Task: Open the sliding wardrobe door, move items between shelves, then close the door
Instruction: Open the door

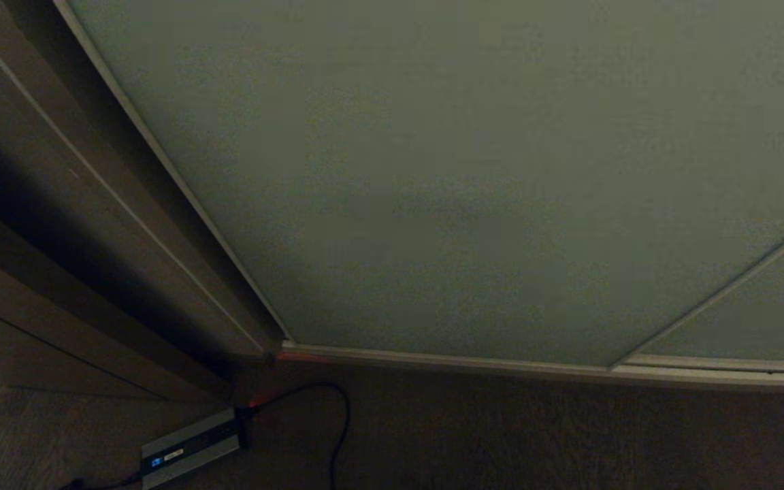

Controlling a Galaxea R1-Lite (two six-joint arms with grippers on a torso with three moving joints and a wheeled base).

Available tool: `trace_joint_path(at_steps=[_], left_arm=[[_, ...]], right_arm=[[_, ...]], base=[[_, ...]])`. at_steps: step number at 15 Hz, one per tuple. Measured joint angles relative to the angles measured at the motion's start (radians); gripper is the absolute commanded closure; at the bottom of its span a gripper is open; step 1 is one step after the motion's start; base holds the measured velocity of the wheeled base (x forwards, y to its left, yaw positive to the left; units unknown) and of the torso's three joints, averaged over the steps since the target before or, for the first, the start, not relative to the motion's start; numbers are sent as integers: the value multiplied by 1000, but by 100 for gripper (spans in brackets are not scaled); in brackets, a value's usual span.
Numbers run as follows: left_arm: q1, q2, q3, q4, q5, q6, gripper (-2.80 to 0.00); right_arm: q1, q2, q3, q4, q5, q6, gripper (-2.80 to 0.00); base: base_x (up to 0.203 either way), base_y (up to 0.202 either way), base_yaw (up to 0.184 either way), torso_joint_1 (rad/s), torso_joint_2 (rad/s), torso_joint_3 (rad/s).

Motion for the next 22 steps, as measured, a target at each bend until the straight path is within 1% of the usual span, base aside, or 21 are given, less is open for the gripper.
trace_joint_path(at_steps=[6,9,14,17,20,22], left_arm=[[1,118,-110,5,-3,-5,0],[0,158,-157,52,-29,-18,0],[-24,213,-216,78,-64,-17,0],[-27,243,-252,87,-67,-14,0],[-30,271,-265,88,-84,-15,0],[-47,283,-277,88,-98,-9,0]], right_arm=[[0,0,0,0,0,0,0],[0,0,0,0,0,0,0],[0,0,0,0,1,0,0],[0,0,0,0,0,0,0],[0,1,0,0,0,0,0],[0,1,0,0,0,0,0]], base=[[0,0,0,0,0,0],[0,0,0,0,0,0],[0,0,0,0,0,0],[0,0,0,0,0,0],[0,0,0,0,0,0],[0,0,0,0,0,0]])
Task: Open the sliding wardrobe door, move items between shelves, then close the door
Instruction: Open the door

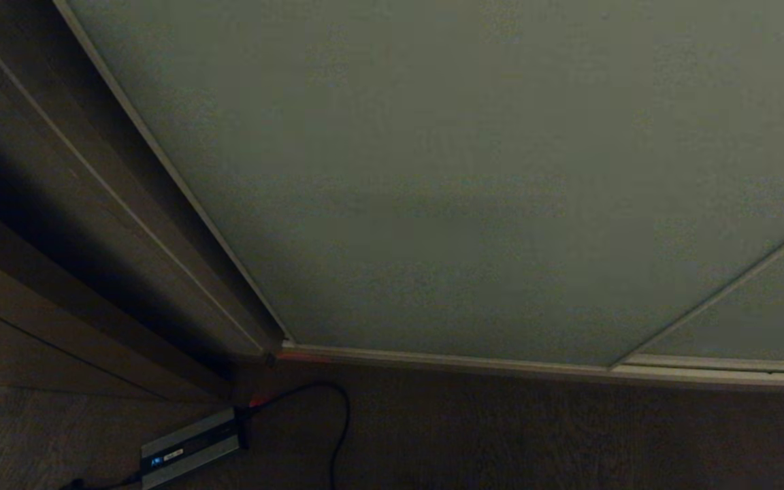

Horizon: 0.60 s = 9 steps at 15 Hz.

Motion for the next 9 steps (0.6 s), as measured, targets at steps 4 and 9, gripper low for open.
trace_joint_path(at_steps=[4,9], left_arm=[[-35,30,-42,5,-15,2,0],[-82,59,-71,31,-38,12,0]], right_arm=[[0,0,0,0,-1,0,0],[0,0,0,0,0,0,0]], base=[[0,0,0,0,0,0],[0,0,0,0,0,0]])
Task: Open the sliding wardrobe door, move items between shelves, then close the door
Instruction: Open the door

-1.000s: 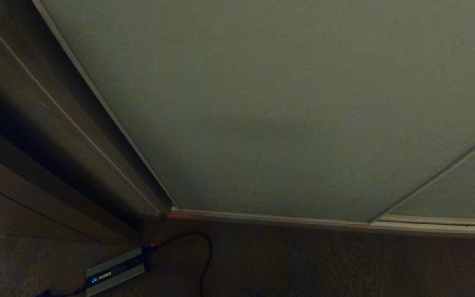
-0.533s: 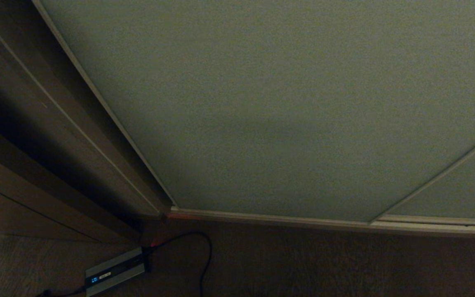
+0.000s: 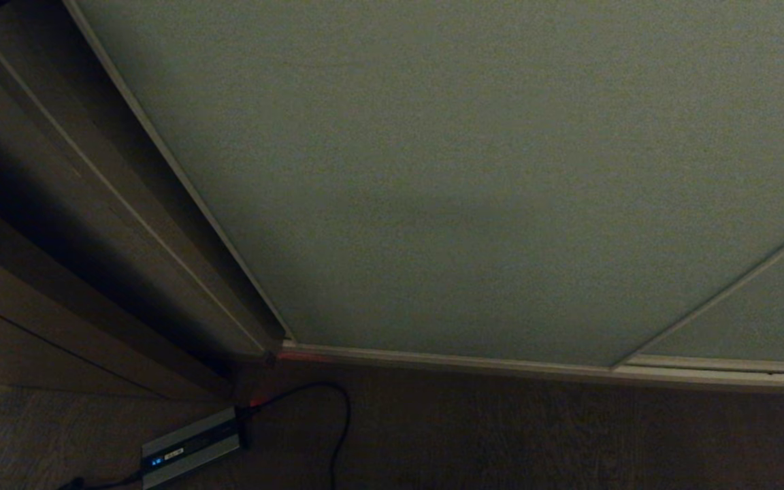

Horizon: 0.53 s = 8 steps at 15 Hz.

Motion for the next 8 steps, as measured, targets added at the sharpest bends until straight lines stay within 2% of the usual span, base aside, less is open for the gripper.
trace_joint_path(at_steps=[4,8], left_arm=[[-69,4,-7,24,-2,20,0],[-188,-1,-6,60,0,54,0]], right_arm=[[0,0,0,0,0,0,0],[0,0,0,0,0,0,0]], base=[[0,0,0,0,0,0],[0,0,0,0,0,0]])
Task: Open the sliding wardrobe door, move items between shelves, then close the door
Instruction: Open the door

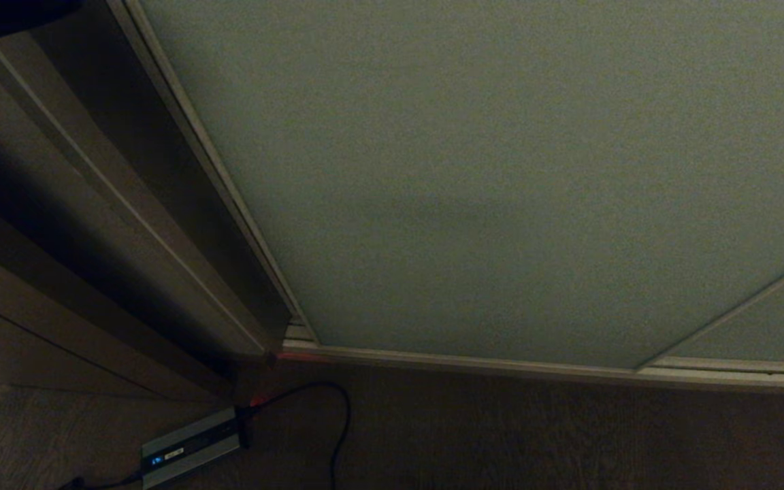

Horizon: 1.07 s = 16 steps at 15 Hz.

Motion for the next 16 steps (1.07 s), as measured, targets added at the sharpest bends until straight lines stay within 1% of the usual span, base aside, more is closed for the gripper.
trace_joint_path(at_steps=[5,7,9,12,14,16], left_arm=[[-157,-15,20,88,21,-6,0],[-175,-25,22,90,26,-24,0],[-179,-48,10,99,35,-65,0],[-149,-126,-2,192,43,-96,0],[-68,-201,32,286,49,-102,0],[30,-300,140,406,56,-104,0]], right_arm=[[0,0,0,0,0,0,0],[0,0,0,0,0,0,0],[0,0,0,0,0,0,0],[0,0,0,0,0,0,0],[0,0,0,0,0,0,0],[0,0,0,0,0,0,0]], base=[[0,0,0,0,0,0],[0,0,0,0,0,0],[0,0,0,0,0,0],[0,0,0,0,0,0],[0,0,0,0,0,0],[0,0,0,0,0,0]])
